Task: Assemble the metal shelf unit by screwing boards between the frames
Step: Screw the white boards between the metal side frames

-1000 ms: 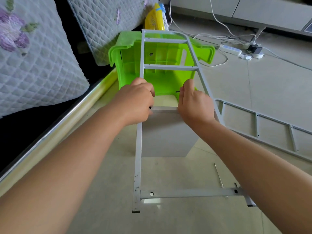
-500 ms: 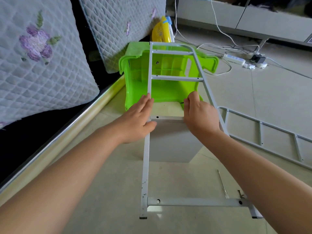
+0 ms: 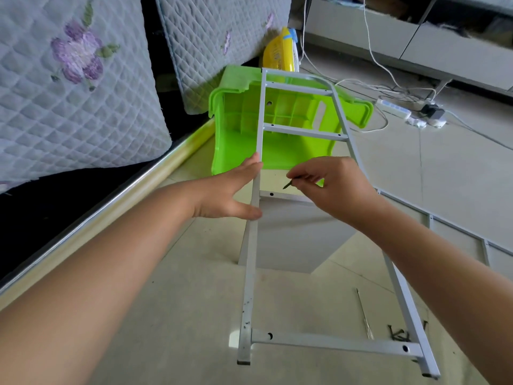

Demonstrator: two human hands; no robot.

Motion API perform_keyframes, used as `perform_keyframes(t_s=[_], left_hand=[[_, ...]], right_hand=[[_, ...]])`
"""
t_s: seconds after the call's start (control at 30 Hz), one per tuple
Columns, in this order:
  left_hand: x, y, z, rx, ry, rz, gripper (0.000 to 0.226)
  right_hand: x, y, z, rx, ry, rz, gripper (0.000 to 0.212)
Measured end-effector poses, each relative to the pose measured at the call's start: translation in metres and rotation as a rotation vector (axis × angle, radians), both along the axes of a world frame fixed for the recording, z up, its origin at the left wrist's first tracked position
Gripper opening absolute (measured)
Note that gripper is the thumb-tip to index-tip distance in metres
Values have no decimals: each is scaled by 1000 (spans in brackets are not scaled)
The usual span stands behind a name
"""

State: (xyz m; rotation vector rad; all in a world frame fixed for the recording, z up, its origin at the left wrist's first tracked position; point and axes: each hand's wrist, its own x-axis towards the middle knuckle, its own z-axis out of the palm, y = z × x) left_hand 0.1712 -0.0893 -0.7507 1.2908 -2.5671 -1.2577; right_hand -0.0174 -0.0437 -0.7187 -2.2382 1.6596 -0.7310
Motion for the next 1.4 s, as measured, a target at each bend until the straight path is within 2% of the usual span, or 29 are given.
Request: perform_keyframes(t_s=[0.17, 0.23, 0.43, 1.03, 1.23, 1.4], left_hand=[[1, -1, -5, 13, -21, 13, 94], [1, -1, -6, -44, -1, 0, 91], [-1, -5, -4, -89, -30, -52, 87], [2, -6, -5, -71, 6, -23, 93], [2, -8, -4, -54, 16, -27, 93], [3, -9, -6, -61, 41, -24, 93]], right_hand=[[14, -2, 6, 25, 186, 57, 22], [17, -5, 7, 48, 253, 29, 23], [22, -8, 8, 85, 288, 6, 23], [29, -20, 15, 221, 512, 118, 23], [32, -24, 21, 239, 735, 208, 28], [39, -27, 22, 179, 911, 266, 21]])
